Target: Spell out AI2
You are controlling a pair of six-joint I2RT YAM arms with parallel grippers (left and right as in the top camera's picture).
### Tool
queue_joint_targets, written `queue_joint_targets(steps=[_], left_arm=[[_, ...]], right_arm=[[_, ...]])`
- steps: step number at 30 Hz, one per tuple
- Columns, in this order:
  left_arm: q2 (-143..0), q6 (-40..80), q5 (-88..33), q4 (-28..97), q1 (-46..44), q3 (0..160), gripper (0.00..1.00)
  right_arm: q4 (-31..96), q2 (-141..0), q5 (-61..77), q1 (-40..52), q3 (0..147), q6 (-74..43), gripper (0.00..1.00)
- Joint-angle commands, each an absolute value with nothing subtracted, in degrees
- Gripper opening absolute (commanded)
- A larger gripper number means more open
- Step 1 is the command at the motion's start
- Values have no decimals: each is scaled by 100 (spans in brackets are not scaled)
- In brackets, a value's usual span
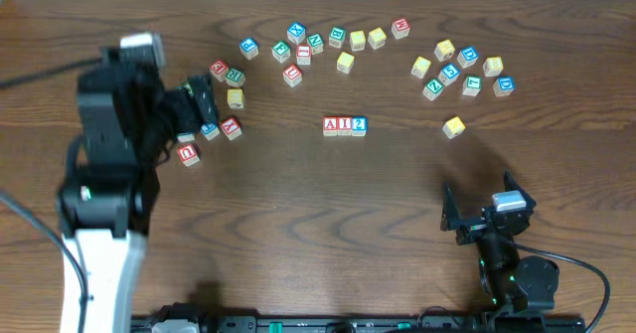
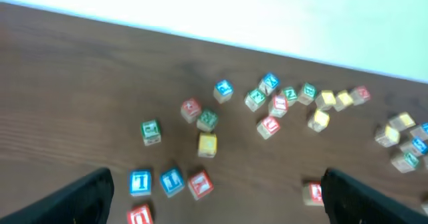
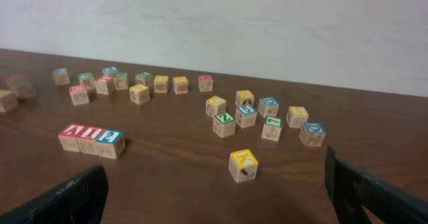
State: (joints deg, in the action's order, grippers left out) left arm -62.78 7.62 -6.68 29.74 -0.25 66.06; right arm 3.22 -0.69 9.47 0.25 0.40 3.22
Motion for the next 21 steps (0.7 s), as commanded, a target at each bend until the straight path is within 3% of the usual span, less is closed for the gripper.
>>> queue_joint_targets(steps=[1, 12, 21], left_arm=[[-5459, 556, -550, 2193, 49, 5273, 98], [-2613, 416, -550, -362, 298, 1682, 98], [-786, 56, -523, -543, 301, 235, 98]], right_arm=[[346, -30, 1004, -30, 32, 373, 99], [346, -30, 1004, -30, 32, 373, 99], [346, -30, 1004, -30, 32, 373, 99]])
